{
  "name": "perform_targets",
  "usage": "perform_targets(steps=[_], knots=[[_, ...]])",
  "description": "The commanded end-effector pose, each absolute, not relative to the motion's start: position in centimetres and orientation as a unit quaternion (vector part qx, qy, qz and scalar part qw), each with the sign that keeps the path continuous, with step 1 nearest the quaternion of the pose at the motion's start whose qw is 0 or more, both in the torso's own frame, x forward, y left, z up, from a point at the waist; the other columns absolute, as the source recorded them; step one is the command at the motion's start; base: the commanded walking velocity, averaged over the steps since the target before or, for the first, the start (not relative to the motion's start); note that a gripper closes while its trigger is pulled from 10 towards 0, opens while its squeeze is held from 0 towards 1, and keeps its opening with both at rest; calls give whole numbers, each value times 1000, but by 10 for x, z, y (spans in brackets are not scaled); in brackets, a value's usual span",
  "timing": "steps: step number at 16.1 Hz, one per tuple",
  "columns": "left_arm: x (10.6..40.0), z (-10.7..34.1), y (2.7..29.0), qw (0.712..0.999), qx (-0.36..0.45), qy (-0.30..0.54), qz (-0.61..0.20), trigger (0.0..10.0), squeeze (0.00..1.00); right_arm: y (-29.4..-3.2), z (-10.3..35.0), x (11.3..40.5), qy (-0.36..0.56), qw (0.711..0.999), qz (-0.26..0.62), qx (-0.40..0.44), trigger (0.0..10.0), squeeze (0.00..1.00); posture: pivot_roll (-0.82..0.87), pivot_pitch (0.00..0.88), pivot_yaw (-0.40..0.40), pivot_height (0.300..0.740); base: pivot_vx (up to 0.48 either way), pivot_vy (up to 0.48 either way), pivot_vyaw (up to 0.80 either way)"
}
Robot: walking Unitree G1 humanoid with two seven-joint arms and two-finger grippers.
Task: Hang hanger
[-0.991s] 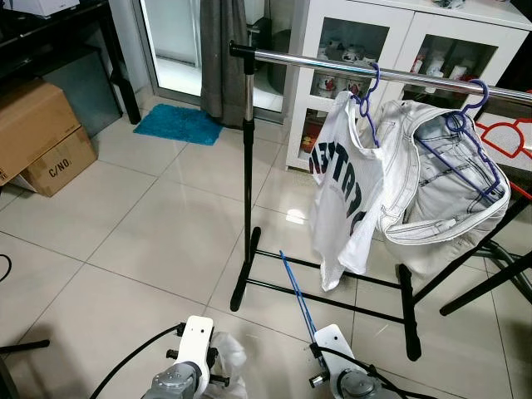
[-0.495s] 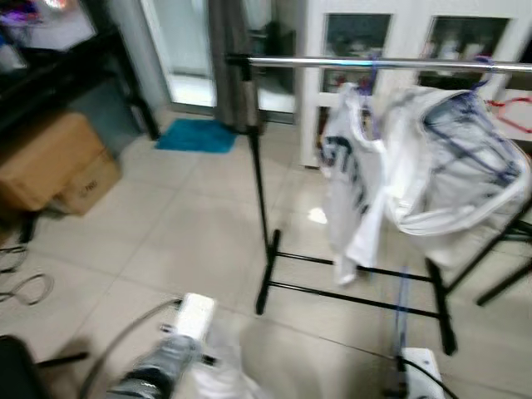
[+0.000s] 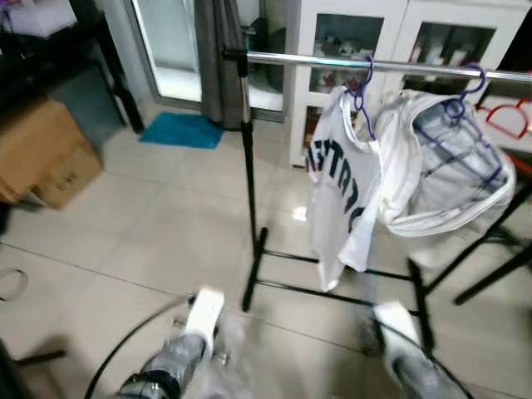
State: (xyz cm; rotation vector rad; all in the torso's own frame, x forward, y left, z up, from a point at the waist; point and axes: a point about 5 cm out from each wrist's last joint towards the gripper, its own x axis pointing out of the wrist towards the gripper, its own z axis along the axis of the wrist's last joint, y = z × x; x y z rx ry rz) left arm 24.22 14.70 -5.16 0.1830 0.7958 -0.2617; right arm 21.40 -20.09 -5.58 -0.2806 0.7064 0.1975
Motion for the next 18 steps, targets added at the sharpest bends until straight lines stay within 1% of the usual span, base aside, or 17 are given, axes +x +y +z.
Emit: perform_targets(steps=[1, 2, 3, 5, 7, 8, 9, 10, 11, 12, 13, 14, 16, 18], knots=[[263, -34, 152, 929, 103, 329, -131, 10000, 0, -196, -48, 221, 315, 926, 141, -152, 10000, 0, -123, 0, -13, 740, 0, 0, 0], [266, -29, 154, 932, 127, 304, -149, 10000, 0, -194, -43, 224, 298, 928, 163, -154, 10000, 0, -112, 0, -18, 740, 0, 0, 0], [268, -23, 154, 934, 146, 277, -173, 10000, 0, -189, -33, 227, 258, 931, 205, -159, 10000, 0, -105, 0, -20, 740, 0, 0, 0], [271, -15, 156, 940, 144, 240, -195, 10000, 0, -186, -19, 227, 217, 927, 244, -182, 10000, 0, -105, 0, -13, 740, 0, 0, 0], [276, 4, 162, 958, 121, 172, -194, 10000, 0, -189, -1, 228, 182, 927, 250, -210, 10000, 0, -105, 0, -2, 740, 0, 0, 0], [277, 9, 163, 960, 123, 157, -197, 8784, 0, -191, 3, 229, 176, 930, 243, -213, 10000, 0, -104, 0, 1, 740, 0, 0, 0], [278, 17, 165, 959, 142, 132, -208, 588, 0, -194, 10, 229, 166, 935, 230, -212, 10000, 0, -102, 0, 4, 740, 0, 0, 0], [280, 25, 167, 954, 163, 118, -223, 0, 0, -199, 17, 226, 167, 940, 205, -214, 10000, 0, -98, 0, 23, 740, 0, 0, 0], [279, 29, 167, 948, 177, 115, -237, 0, 0, -200, 20, 218, 170, 945, 188, -208, 10000, 0, -99, 0, 37, 740, 0, 0, 0], [278, 31, 164, 945, 181, 111, -249, 2314, 0, -199, 19, 209, 176, 947, 179, -200, 10000, 0, -100, 0, 40, 740, 0, 0, 0], [278, 32, 163, 945, 181, 111, -250, 10000, 0, -199, 18, 206, 178, 948, 175, -197, 10000, 0, -100, 0, 40, 740, 0, 0, 0], [277, 32, 163, 946, 180, 112, -246, 10000, 0, -198, 18, 203, 182, 948, 173, -194, 10000, 0, -105, 0, 52, 740, 0, 0, 0], [278, 29, 156, 951, 164, 125, -229, 10000, 0, -193, 4, 192, 222, 947, 142, -181, 10000, 0, -119, 0, 71, 740, 0, 0, 0], [276, 30, 153, 955, 150, 127, -224, 10000, 0, -196, 3, 190, 243, 949, 111, -166, 10000, 0, -121, 0, 72, 740, 0, 0, 0]])
